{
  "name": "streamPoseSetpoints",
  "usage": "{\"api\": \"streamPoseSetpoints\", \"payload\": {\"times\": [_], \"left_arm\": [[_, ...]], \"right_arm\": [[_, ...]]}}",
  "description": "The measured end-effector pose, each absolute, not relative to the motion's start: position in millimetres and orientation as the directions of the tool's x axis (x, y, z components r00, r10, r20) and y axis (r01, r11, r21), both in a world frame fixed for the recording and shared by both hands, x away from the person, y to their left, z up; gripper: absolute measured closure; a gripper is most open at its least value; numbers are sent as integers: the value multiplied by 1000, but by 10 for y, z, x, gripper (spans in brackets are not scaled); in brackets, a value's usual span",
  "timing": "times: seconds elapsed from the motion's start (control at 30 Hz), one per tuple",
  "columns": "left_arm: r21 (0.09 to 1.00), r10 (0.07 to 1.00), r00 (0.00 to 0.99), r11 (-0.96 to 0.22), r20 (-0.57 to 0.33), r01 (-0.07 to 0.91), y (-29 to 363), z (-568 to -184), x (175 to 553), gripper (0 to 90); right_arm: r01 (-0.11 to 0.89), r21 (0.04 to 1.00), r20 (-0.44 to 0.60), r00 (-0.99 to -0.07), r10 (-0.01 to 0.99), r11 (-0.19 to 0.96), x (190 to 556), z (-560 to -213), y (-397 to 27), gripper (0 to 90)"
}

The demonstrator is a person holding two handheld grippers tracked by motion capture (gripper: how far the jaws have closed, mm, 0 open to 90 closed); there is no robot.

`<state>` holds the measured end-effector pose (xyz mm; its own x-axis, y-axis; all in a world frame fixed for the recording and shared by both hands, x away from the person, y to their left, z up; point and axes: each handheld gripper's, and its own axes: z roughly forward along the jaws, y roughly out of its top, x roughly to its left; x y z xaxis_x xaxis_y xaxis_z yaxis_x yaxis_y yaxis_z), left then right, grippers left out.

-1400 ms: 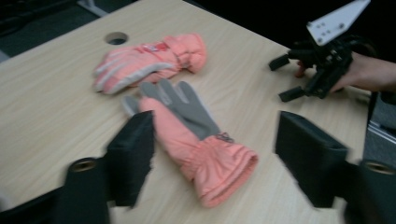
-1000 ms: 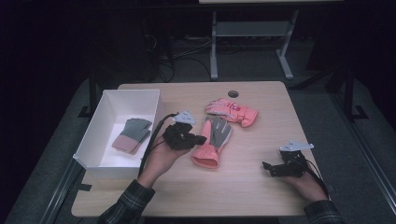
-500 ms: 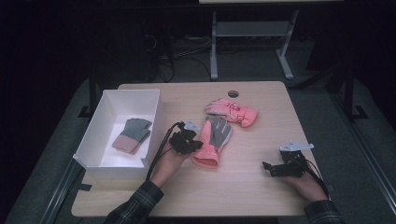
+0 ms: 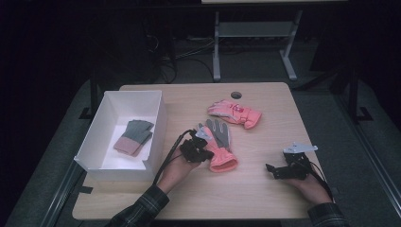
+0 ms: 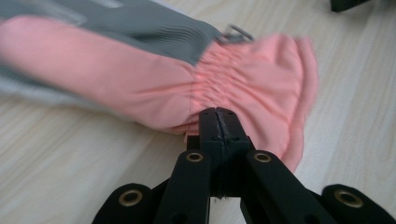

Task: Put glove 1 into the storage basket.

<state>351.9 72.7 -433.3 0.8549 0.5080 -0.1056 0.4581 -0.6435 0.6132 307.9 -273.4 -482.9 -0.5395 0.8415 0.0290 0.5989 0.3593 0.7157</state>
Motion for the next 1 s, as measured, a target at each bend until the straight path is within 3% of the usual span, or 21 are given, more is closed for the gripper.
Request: {"api": "streamPoseSetpoints", "payload": {"times": [0.37,0.67,1.0], "left_arm": [[639,479,872,-641,-100,425,554,-4357,3508,896],[693,516,852,-584,-85,423,606,-4143,3801,896],[678,515,851,-591,-101,438,415,-4296,4066,897]], "right_arm": [[598,716,28,-540,841,360,3080,-4829,-2734,81],[598,716,28,-540,841,360,3080,-4829,-2733,81],[598,716,29,-540,841,359,3080,-4829,-2734,81]]}}
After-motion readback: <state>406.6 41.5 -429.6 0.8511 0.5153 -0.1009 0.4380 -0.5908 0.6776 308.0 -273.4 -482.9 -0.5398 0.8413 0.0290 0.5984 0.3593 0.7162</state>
